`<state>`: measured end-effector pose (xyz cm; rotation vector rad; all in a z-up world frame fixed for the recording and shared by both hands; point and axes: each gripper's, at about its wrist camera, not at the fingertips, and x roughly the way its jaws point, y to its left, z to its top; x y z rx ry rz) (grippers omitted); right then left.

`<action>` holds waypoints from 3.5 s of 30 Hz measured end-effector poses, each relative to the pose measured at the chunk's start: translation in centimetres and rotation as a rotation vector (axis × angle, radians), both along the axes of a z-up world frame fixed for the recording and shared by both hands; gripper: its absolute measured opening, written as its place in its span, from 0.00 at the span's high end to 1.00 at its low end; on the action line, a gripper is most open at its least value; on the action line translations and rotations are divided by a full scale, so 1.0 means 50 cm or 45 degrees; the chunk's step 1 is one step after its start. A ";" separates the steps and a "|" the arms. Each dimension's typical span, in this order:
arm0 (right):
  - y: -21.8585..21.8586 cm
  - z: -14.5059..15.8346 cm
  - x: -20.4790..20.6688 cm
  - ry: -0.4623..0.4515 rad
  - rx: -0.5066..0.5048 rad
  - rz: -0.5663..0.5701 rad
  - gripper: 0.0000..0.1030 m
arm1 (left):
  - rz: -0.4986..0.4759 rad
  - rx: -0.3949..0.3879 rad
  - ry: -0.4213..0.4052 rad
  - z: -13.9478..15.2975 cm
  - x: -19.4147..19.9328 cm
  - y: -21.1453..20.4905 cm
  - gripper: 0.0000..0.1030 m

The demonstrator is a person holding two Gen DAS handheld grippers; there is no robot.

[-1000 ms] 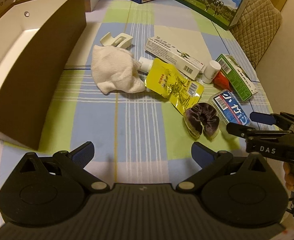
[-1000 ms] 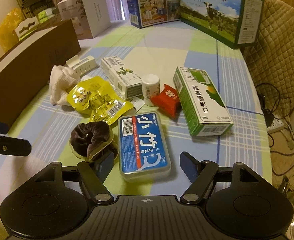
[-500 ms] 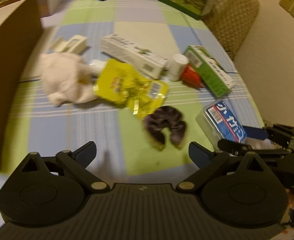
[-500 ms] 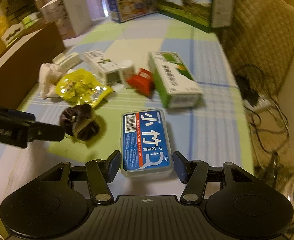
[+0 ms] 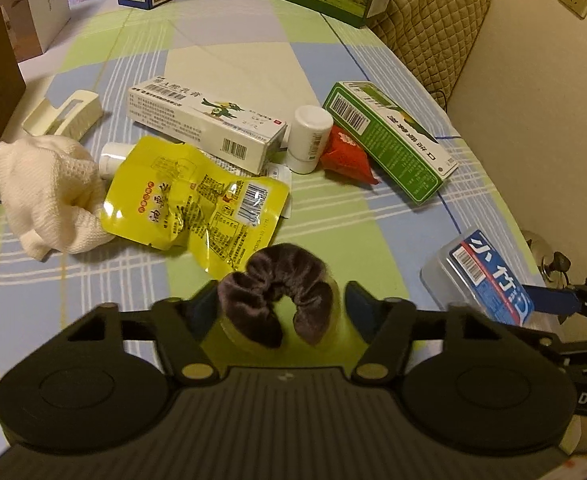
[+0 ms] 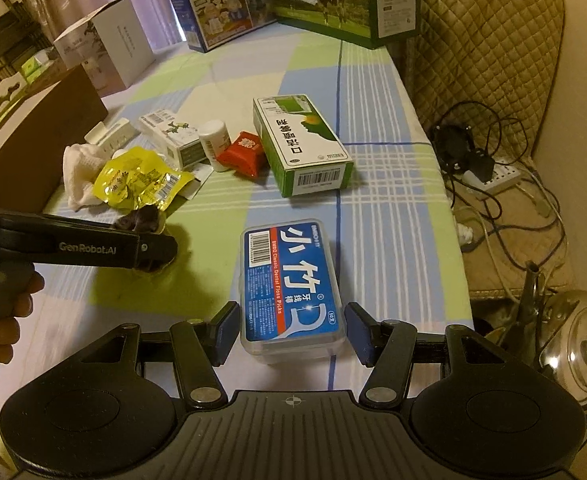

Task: Organize objects
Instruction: 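Grasp the brown scrunchie with the left tool while the right tool grasps the blue floss box, then carry the scrunchie and floss box over the open cardboard box with both tools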

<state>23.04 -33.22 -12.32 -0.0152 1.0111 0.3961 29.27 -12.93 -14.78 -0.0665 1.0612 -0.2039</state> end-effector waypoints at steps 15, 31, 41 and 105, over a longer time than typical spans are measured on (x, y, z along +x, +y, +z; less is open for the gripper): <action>0.029 -0.020 0.048 -0.052 -0.062 0.089 0.29 | 0.137 0.017 0.013 0.009 -0.091 0.074 0.75; 0.058 -0.003 0.018 -0.050 -0.023 0.023 0.47 | 0.231 -0.010 -0.007 0.063 -0.171 0.163 0.75; 0.157 0.087 -0.058 -0.055 0.138 -0.072 0.47 | 0.076 -0.041 -0.112 0.169 -0.177 0.239 0.75; 0.911 0.079 0.012 -0.055 0.083 0.401 0.47 | 0.195 0.160 0.007 0.160 -0.093 0.797 0.34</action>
